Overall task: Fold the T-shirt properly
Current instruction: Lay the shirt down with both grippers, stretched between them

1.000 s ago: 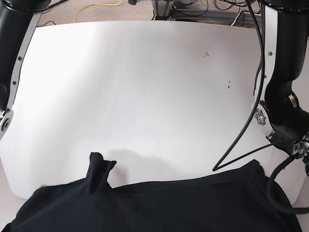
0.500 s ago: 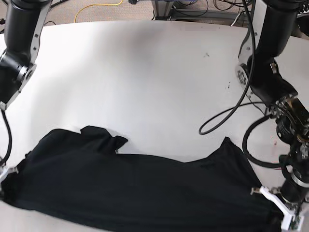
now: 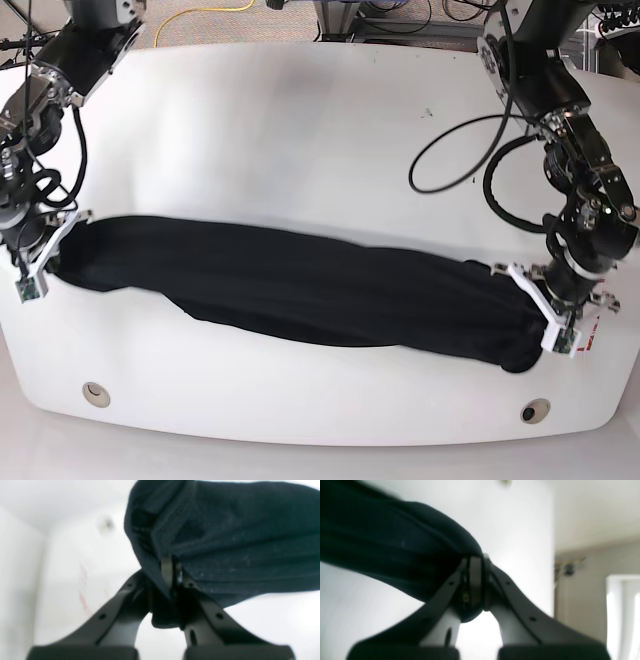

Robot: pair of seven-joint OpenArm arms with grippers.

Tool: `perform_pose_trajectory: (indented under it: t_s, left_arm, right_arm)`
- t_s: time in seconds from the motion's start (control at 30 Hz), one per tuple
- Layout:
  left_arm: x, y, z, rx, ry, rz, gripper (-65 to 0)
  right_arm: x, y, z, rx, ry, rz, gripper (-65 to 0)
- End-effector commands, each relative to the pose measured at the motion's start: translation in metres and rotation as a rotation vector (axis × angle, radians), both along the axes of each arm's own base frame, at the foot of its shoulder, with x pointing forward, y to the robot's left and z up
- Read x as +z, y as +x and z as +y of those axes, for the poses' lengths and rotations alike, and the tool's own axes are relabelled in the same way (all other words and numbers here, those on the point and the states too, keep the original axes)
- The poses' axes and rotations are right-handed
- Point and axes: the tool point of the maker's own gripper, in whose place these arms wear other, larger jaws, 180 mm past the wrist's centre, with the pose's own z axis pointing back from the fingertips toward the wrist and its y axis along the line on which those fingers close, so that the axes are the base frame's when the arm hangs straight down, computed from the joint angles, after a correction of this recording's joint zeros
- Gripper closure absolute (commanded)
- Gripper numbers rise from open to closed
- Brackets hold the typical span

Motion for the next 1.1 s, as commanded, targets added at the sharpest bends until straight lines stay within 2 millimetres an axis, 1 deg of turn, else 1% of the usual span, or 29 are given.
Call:
perform_pose_trajectory:
  t_s: [0.0,0.03,0.07,0.1,0.17,0.27,0.4,0.5,0.57,0.63,0.73,0.83,0.93,1.0,1.07]
  left_arm:
    - [0.003,-0.011,0.005,0.01,0.012,-0.028,0.0]
    - [-0.005,-0.018,0.007,0.018,0.013,-0.007,0.0]
    - [-0.018,-0.028,0.01,0.026,0.015,0.025,0.0]
    - [-0.025,-0.033,0.012,0.031,0.016,0.044,0.0]
    - [-0.047,-0.054,0.023,0.047,0.036,0.113,0.0]
    - [-0.074,-0.081,0.035,0.029,0.092,0.21,0.0]
    - [-0.101,-0.114,0.044,-0.002,0.139,0.308,0.0]
    - [-0.111,-0.133,0.056,0.012,0.155,0.355,0.0]
    - [-0.109,-0.136,0.065,0.043,0.158,0.352,0.0]
    - [-0.104,-0.133,0.072,0.067,0.156,0.334,0.0]
    - [-0.087,-0.116,0.074,0.076,0.158,0.276,0.0]
    - [-0.066,-0.096,0.077,0.08,0.169,0.207,0.0]
    - [-0.038,-0.071,0.075,0.083,0.166,0.117,0.0]
    - [-0.02,-0.055,0.069,0.07,0.164,0.062,0.0]
    - [0.0,-0.037,0.059,0.044,0.167,0.001,0.0]
  right_arm:
    - [-0.003,-0.01,0.001,-0.012,0.012,-0.015,0.0]
    - [-0.012,-0.015,0.003,-0.018,0.027,0.004,0.0]
    - [-0.022,-0.022,0.004,-0.029,0.044,0.026,0.0]
    - [-0.027,-0.027,0.004,-0.035,0.052,0.04,0.0]
    - [-0.046,-0.042,0.007,-0.051,0.079,0.087,0.0]
    - [-0.064,-0.059,0.01,-0.067,0.103,0.139,0.0]
    - [-0.082,-0.081,0.009,-0.091,0.118,0.197,0.0]
    - [-0.092,-0.093,0.012,-0.094,0.128,0.234,0.0]
    - [-0.094,-0.095,0.012,-0.094,0.13,0.241,0.0]
    - [-0.094,-0.095,0.012,-0.094,0.13,0.239,0.0]
    - [-0.084,-0.083,0.012,-0.09,0.127,0.201,0.0]
    - [-0.072,-0.07,0.008,-0.086,0.113,0.161,0.0]
    - [-0.052,-0.053,0.0,-0.081,0.085,0.106,0.0]
    - [-0.038,-0.04,-0.003,-0.077,0.074,0.066,0.0]
    - [-0.025,-0.026,-0.001,-0.053,0.055,0.031,0.0]
